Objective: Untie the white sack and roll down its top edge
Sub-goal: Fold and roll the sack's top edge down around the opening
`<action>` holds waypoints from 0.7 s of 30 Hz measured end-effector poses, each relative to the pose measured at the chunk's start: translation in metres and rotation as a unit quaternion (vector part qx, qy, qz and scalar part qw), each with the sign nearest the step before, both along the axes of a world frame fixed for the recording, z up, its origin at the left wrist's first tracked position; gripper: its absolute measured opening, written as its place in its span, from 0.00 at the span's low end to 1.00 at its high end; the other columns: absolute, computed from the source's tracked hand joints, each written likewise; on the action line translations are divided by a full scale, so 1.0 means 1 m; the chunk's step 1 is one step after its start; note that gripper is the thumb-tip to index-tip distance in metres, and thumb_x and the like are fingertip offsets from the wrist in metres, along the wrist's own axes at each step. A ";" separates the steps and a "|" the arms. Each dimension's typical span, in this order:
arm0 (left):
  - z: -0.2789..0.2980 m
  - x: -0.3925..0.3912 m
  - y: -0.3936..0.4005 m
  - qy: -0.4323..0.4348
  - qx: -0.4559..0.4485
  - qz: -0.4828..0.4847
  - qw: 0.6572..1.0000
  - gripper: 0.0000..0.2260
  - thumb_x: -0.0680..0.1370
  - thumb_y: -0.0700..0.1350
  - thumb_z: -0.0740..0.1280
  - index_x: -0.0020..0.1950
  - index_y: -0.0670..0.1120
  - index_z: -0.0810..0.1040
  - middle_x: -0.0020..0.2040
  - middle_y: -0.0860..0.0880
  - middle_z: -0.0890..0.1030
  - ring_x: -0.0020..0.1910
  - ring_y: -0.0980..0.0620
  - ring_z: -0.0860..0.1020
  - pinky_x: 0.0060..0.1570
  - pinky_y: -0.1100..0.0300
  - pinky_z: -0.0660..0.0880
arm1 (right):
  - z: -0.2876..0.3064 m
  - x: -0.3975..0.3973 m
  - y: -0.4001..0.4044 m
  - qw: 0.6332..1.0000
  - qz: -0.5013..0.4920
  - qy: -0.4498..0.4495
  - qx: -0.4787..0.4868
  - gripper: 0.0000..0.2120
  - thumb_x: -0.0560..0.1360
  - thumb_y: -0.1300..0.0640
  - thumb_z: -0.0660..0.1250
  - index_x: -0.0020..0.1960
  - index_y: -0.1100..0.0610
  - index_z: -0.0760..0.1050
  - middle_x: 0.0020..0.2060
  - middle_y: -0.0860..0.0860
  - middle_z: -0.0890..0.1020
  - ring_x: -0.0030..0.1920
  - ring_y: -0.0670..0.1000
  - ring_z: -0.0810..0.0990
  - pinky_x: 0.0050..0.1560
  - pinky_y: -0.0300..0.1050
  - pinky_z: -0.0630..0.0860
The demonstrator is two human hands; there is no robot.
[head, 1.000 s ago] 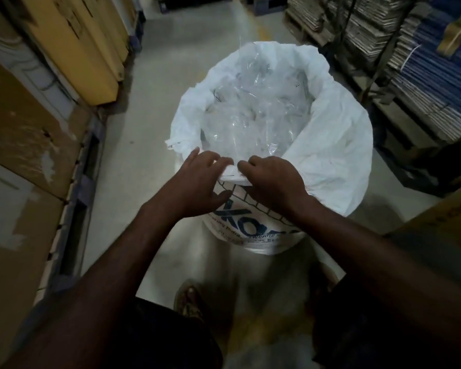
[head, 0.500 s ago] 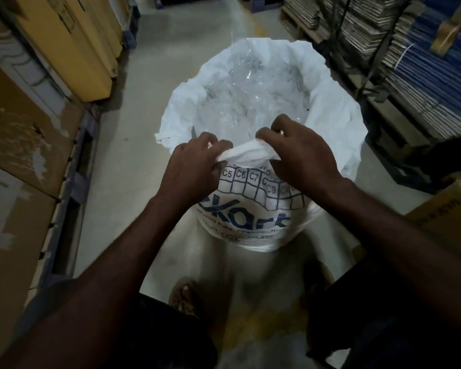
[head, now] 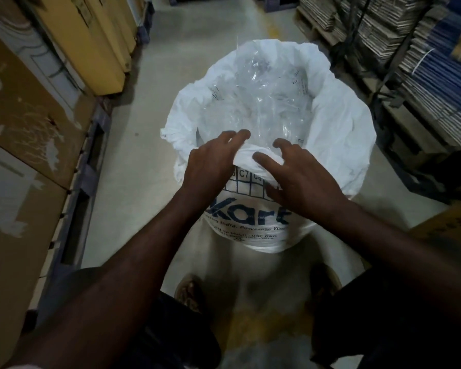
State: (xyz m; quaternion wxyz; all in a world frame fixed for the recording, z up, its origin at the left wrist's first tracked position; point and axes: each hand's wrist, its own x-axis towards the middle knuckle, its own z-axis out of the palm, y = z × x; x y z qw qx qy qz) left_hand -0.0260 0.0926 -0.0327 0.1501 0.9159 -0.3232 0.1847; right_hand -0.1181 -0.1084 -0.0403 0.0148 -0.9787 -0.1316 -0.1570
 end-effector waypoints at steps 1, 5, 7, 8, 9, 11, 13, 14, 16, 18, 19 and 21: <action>0.000 0.000 0.000 0.012 0.002 -0.005 1.000 0.16 0.84 0.49 0.65 0.71 0.58 0.70 0.60 0.51 0.83 0.48 0.41 0.84 0.45 0.44 0.82 | -0.002 -0.002 -0.001 1.000 -0.003 0.018 0.004 0.36 0.74 0.39 0.72 0.77 0.49 0.64 0.70 0.62 0.70 0.57 0.62 0.76 0.58 0.55 0.75; -0.001 0.000 0.001 0.032 0.013 -0.011 0.999 0.17 0.84 0.49 0.63 0.73 0.59 0.70 0.62 0.51 0.82 0.52 0.42 0.83 0.49 0.42 0.81 | 0.001 -0.004 0.007 0.994 -0.025 0.044 0.093 0.34 0.81 0.26 0.53 0.79 0.44 0.61 0.65 0.58 0.78 0.59 0.60 0.79 0.62 0.57 0.74; 0.001 -0.003 0.000 0.015 0.026 -0.019 0.999 0.19 0.82 0.49 0.58 0.73 0.58 0.71 0.65 0.51 0.83 0.52 0.43 0.84 0.46 0.45 0.81 | 0.006 0.002 0.009 0.974 -0.007 0.088 0.210 0.29 0.84 0.30 0.52 0.79 0.43 0.57 0.54 0.55 0.85 0.53 0.60 0.83 0.56 0.55 0.76; 0.003 -0.005 -0.001 0.014 0.031 -0.024 0.999 0.20 0.80 0.50 0.53 0.71 0.57 0.72 0.62 0.51 0.84 0.50 0.43 0.84 0.44 0.47 0.80 | 0.007 0.007 0.008 0.959 -0.009 0.124 0.255 0.31 0.84 0.32 0.53 0.81 0.43 0.51 0.51 0.56 0.86 0.52 0.61 0.85 0.54 0.55 0.78; 0.003 -0.008 -0.002 0.022 0.036 -0.027 0.999 0.21 0.78 0.52 0.51 0.68 0.56 0.72 0.56 0.51 0.84 0.46 0.44 0.83 0.41 0.49 0.79 | 0.009 0.011 0.007 0.947 -0.017 0.158 0.280 0.34 0.84 0.33 0.55 0.83 0.43 0.46 0.53 0.57 0.86 0.51 0.61 0.85 0.54 0.56 0.80; 0.002 -0.011 -0.004 0.032 0.049 -0.023 0.998 0.15 0.79 0.52 0.54 0.64 0.55 0.72 0.46 0.52 0.80 0.41 0.44 0.80 0.38 0.51 0.75 | 0.010 0.019 0.003 0.939 -0.028 0.198 0.278 0.40 0.83 0.37 0.62 0.85 0.45 0.44 0.59 0.58 0.85 0.53 0.59 0.85 0.56 0.54 0.80; -0.001 -0.010 -0.004 0.032 0.056 -0.013 0.998 0.10 0.82 0.49 0.62 0.63 0.56 0.71 0.45 0.53 0.78 0.41 0.46 0.80 0.38 0.51 0.75 | 0.011 0.025 -0.002 0.945 -0.023 0.201 0.257 0.37 0.81 0.38 0.67 0.83 0.48 0.57 0.63 0.56 0.84 0.59 0.57 0.84 0.56 0.48 0.77; -0.002 -0.008 -0.004 0.030 0.061 -0.015 0.998 0.10 0.82 0.48 0.65 0.63 0.56 0.71 0.45 0.53 0.78 0.42 0.46 0.80 0.38 0.51 0.75 | 0.012 0.027 -0.005 0.948 -0.013 0.196 0.250 0.34 0.79 0.38 0.69 0.80 0.50 0.65 0.63 0.54 0.84 0.60 0.56 0.83 0.55 0.47 0.76; -0.001 -0.006 -0.003 0.030 0.089 -0.041 0.995 0.14 0.81 0.46 0.67 0.66 0.56 0.73 0.48 0.53 0.79 0.46 0.46 0.81 0.41 0.52 0.74 | 0.016 0.029 -0.012 0.950 0.005 0.206 0.235 0.28 0.77 0.38 0.72 0.71 0.52 0.75 0.58 0.51 0.85 0.56 0.54 0.83 0.53 0.49 0.78; 0.000 -0.006 -0.002 0.058 0.134 -0.078 0.986 0.21 0.81 0.45 0.68 0.73 0.55 0.72 0.55 0.50 0.80 0.52 0.45 0.82 0.49 0.50 0.74 | 0.016 0.026 -0.015 0.951 0.020 0.225 0.210 0.27 0.76 0.39 0.73 0.69 0.53 0.75 0.57 0.51 0.85 0.55 0.53 0.82 0.54 0.51 0.78; 0.001 -0.007 -0.002 0.088 0.159 -0.089 0.979 0.25 0.80 0.46 0.69 0.77 0.54 0.69 0.58 0.48 0.80 0.55 0.44 0.82 0.54 0.48 0.75 | 0.015 0.024 -0.015 0.955 0.029 0.226 0.190 0.27 0.77 0.41 0.73 0.70 0.52 0.74 0.58 0.51 0.84 0.55 0.52 0.82 0.53 0.51 0.78; 0.005 -0.007 0.002 0.168 0.192 -0.098 0.962 0.34 0.78 0.51 0.72 0.82 0.53 0.63 0.60 0.46 0.78 0.59 0.43 0.79 0.61 0.45 0.74 | 0.014 0.021 -0.015 0.970 0.049 0.196 0.138 0.25 0.79 0.46 0.71 0.73 0.49 0.70 0.59 0.50 0.83 0.55 0.53 0.81 0.50 0.51 0.77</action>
